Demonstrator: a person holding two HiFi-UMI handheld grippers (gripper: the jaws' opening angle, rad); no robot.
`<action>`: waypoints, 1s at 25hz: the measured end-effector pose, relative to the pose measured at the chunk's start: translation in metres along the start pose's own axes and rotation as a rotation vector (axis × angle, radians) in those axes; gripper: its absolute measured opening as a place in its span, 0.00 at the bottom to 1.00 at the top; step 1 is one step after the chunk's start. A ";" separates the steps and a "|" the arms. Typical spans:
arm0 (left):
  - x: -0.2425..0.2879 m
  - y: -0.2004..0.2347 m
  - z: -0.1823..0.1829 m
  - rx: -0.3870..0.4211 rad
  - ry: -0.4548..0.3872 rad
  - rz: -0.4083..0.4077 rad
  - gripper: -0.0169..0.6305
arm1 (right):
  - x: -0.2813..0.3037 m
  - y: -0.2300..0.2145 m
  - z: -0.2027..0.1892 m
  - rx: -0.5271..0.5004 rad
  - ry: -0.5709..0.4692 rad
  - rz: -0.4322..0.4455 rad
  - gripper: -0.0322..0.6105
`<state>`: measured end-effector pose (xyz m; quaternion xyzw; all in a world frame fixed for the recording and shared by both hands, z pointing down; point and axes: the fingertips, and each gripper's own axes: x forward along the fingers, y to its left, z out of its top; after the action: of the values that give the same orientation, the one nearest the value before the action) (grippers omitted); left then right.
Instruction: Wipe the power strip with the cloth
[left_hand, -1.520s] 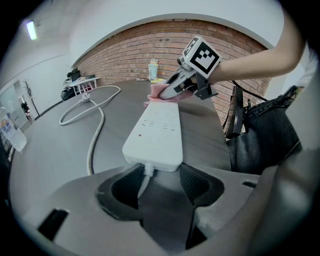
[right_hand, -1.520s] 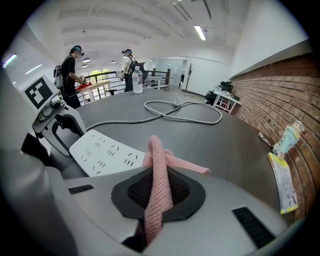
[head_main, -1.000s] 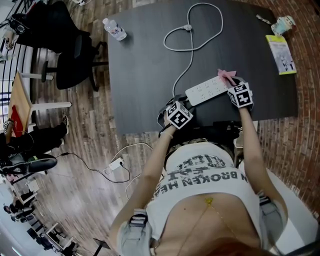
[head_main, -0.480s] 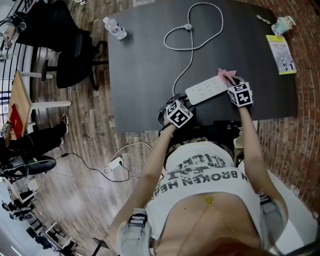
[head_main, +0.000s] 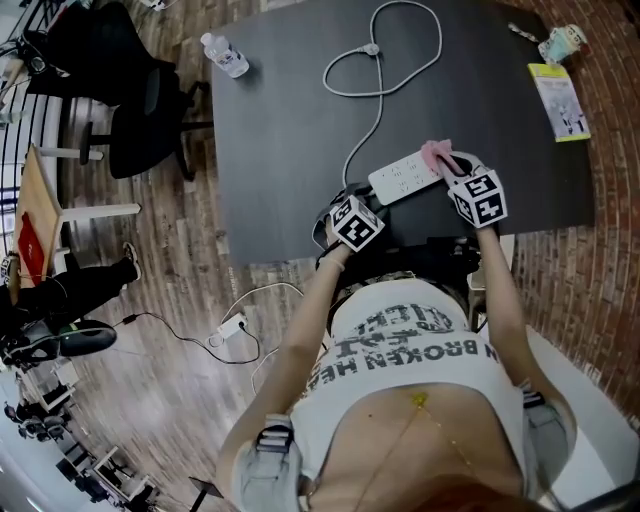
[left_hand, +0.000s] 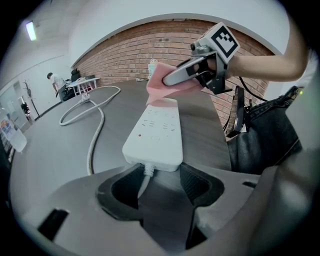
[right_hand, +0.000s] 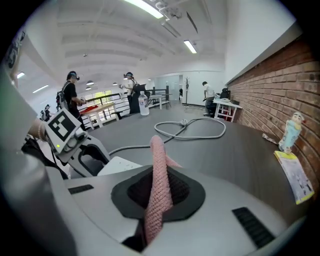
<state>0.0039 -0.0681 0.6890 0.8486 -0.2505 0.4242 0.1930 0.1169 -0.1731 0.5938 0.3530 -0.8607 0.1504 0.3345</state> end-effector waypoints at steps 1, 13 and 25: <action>0.000 0.000 0.000 0.000 0.001 -0.001 0.39 | 0.000 0.013 0.004 -0.013 -0.007 0.031 0.08; 0.000 -0.002 -0.002 -0.003 -0.002 0.002 0.39 | 0.025 0.144 0.006 -0.302 0.061 0.365 0.08; 0.001 -0.001 -0.002 -0.001 0.001 0.006 0.39 | 0.053 0.171 -0.026 -0.341 0.161 0.402 0.08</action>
<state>0.0036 -0.0666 0.6905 0.8473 -0.2534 0.4252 0.1924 -0.0198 -0.0670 0.6453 0.1005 -0.8970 0.0946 0.4200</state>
